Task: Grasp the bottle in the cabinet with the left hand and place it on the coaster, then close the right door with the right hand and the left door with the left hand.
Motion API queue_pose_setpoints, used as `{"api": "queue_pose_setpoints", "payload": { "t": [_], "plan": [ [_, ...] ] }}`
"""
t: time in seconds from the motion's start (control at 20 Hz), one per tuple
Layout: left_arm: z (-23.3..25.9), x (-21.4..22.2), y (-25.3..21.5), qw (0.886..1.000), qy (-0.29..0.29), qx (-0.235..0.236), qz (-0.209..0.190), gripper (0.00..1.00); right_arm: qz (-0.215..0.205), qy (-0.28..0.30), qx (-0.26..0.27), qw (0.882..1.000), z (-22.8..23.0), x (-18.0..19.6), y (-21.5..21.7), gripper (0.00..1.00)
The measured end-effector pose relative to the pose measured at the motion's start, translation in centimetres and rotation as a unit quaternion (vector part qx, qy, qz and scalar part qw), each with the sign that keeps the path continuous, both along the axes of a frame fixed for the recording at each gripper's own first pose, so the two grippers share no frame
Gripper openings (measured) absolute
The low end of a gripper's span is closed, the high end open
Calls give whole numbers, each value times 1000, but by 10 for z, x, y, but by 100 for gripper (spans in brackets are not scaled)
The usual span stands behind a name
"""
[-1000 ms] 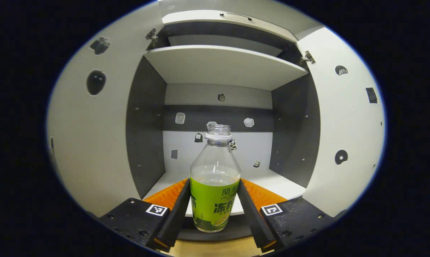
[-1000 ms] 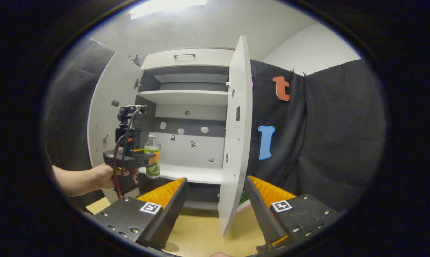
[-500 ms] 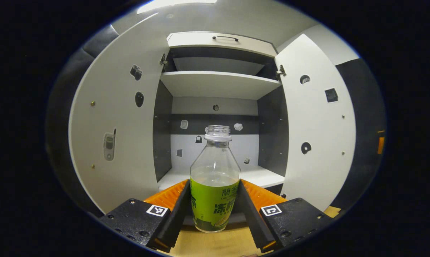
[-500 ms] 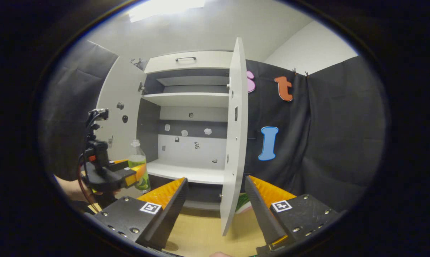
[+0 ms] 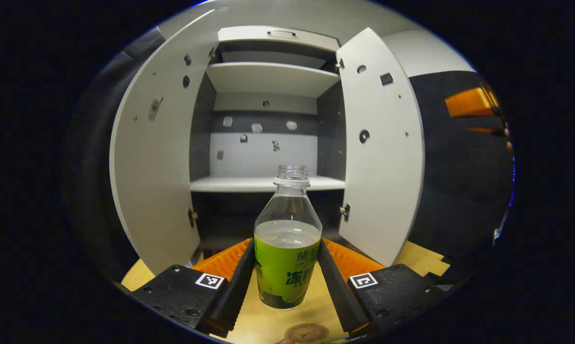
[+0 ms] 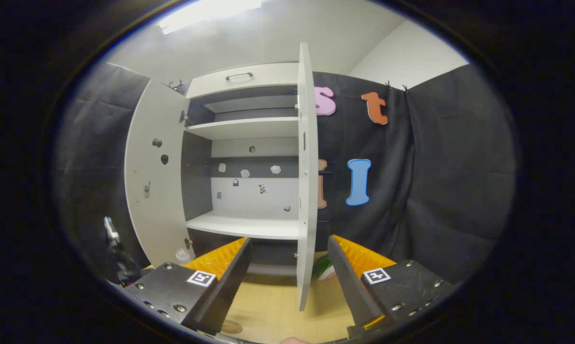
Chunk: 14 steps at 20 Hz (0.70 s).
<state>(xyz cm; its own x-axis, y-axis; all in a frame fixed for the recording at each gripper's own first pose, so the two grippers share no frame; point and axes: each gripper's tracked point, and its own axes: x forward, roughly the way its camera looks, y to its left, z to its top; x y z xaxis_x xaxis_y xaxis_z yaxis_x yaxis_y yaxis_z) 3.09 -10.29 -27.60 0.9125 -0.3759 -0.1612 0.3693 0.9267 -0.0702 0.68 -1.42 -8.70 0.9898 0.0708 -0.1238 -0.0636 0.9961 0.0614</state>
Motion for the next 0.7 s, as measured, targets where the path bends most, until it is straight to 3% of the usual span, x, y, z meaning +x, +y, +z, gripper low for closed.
{"api": "queue_pose_setpoints", "payload": {
  "t": [0.25,0.7],
  "plan": [
    [-77,-32,-17,999,18,39,-29,81,-1,9,5,1000,-11,-5,-3,96],
    [-141,-56,-29,997,50,15,-64,81,29,63,13,998,-55,6,36,94]
  ]
}}
